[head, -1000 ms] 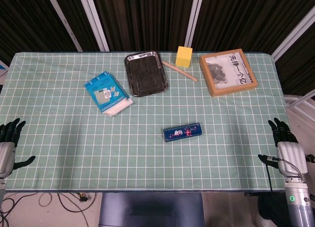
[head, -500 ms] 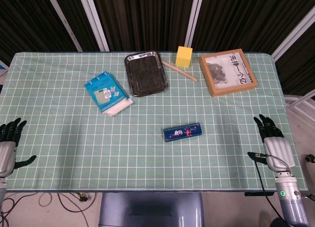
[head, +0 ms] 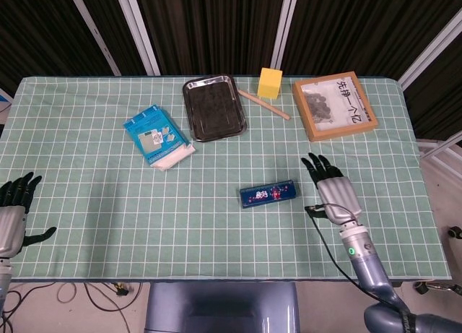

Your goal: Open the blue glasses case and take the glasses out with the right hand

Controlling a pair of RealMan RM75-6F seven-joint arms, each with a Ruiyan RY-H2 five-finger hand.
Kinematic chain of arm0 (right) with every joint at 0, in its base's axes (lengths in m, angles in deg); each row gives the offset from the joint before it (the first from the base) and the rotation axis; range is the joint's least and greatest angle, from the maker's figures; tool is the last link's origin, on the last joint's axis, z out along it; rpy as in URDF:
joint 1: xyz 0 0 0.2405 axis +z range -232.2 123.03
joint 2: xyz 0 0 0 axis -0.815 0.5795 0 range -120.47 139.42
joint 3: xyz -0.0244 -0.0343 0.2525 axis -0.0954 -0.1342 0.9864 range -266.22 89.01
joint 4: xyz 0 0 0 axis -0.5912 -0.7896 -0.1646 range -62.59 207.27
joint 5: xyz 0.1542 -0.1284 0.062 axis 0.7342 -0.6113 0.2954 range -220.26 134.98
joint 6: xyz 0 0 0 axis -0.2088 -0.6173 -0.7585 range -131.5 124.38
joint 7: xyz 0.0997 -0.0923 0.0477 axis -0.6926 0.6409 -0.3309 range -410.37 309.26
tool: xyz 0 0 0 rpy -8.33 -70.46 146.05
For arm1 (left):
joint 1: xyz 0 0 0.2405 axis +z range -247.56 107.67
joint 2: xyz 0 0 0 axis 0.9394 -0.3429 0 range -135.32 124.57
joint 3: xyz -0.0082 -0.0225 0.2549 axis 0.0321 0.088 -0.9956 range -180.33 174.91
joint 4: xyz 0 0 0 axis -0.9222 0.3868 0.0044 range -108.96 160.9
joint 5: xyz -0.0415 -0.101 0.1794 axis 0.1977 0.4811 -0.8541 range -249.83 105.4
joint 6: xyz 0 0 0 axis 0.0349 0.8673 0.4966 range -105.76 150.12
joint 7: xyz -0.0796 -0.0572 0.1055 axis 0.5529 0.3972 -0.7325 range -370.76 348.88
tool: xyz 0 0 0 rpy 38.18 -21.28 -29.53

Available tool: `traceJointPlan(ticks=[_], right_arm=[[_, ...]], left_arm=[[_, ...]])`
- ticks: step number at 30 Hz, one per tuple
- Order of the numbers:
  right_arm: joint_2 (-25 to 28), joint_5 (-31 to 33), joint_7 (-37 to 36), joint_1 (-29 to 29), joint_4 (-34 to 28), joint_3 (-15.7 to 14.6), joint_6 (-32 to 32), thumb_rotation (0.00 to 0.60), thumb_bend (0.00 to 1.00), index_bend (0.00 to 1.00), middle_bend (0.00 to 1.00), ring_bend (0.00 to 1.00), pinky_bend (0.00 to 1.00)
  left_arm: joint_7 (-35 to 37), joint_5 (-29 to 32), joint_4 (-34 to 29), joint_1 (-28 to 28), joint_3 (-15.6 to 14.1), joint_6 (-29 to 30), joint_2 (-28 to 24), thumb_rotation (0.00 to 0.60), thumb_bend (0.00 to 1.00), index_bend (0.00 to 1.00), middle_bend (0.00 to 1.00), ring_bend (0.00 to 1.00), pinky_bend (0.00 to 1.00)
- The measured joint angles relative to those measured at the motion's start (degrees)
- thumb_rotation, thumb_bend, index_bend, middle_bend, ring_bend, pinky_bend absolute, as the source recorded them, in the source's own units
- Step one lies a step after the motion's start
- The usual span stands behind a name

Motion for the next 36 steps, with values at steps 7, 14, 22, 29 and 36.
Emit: traceJointPlan(ticks=[7, 14, 22, 29, 36], right_arm=[[-7.8, 5.7, 6.2, 4.4, 3.7, 0.6, -1.7, 0.6, 0.1, 0.0, 0.0, 0.0, 0.24], [-13.0, 9.7, 8.3, 7.4, 8.3, 1.3, -2.3, 0.6, 0.11, 0.0, 0.0, 0.0, 0.24], [-16.6, 13.2, 9.6, 9.4, 11.7, 1.1, -3.1, 0.6, 0.1, 0.0, 0.0, 0.0, 0.24], [-19.2, 14.2, 9.0, 11.1, 13.7, 1.6, -3.2, 0.6, 0.1, 0.0, 0.0, 0.0, 0.24], [-21.7, 14.8, 8.7, 12.8, 15.4, 2.3, -3.2, 0.6, 0.1, 0.0, 0.0, 0.0, 0.24]], left_arm=[[0.8, 0.5, 0.0, -0.1, 0.3, -0.2, -0.2, 0.6, 0.0, 0.0, 0.0, 0.0, 0.0], [1.2, 1.0, 0.0, -0.2, 0.4, -0.6, -0.4, 0.6, 0.0, 0.0, 0.0, 0.0, 0.0], [1.7, 1.6, -0.2, -0.4, 0.5, -1.2, -0.5, 0.6, 0.0, 0.0, 0.0, 0.0, 0.0], [1.9, 1.8, -0.2, -0.5, 0.6, -1.3, -0.5, 0.6, 0.0, 0.0, 0.0, 0.0, 0.0], [2.1, 2.0, -0.3, -0.6, 0.6, -1.6, -0.5, 0.6, 0.0, 0.0, 0.0, 0.0, 0.0]])
